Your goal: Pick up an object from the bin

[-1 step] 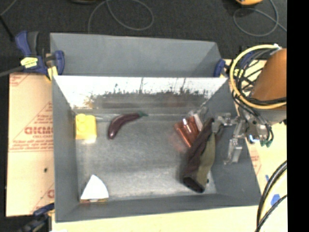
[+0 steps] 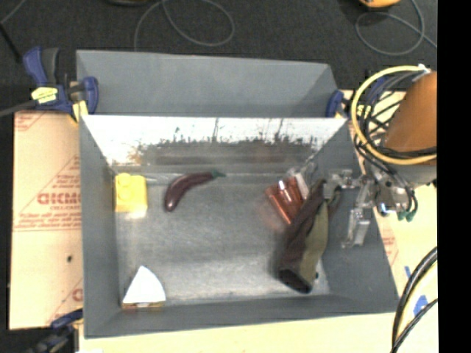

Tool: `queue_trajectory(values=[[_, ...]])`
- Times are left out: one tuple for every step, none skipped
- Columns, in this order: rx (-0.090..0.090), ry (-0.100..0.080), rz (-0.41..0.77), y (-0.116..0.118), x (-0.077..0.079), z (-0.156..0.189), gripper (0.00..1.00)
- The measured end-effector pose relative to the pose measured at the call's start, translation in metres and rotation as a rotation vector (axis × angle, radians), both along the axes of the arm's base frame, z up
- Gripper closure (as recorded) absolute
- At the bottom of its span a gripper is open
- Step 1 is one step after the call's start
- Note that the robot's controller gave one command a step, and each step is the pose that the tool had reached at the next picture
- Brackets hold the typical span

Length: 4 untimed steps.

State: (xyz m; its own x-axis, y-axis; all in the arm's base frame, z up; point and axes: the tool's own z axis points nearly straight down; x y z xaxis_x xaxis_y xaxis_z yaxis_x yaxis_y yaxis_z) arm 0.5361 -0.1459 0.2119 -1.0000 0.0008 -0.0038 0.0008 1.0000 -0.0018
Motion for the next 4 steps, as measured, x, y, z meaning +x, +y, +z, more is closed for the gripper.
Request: queue_trajectory(values=[[-0.001, -0.003, -0.009, 0.010, -0.002, -0.061, 0.00], [-0.003, -0.020, -0.149, 0.011, -0.011, -0.120, 0.00], [-0.002, -0.010, -0.231, 0.024, -0.008, -0.140, 1.00], [-0.002, -0.010, -0.231, 0.024, -0.008, -0.140, 1.00]])
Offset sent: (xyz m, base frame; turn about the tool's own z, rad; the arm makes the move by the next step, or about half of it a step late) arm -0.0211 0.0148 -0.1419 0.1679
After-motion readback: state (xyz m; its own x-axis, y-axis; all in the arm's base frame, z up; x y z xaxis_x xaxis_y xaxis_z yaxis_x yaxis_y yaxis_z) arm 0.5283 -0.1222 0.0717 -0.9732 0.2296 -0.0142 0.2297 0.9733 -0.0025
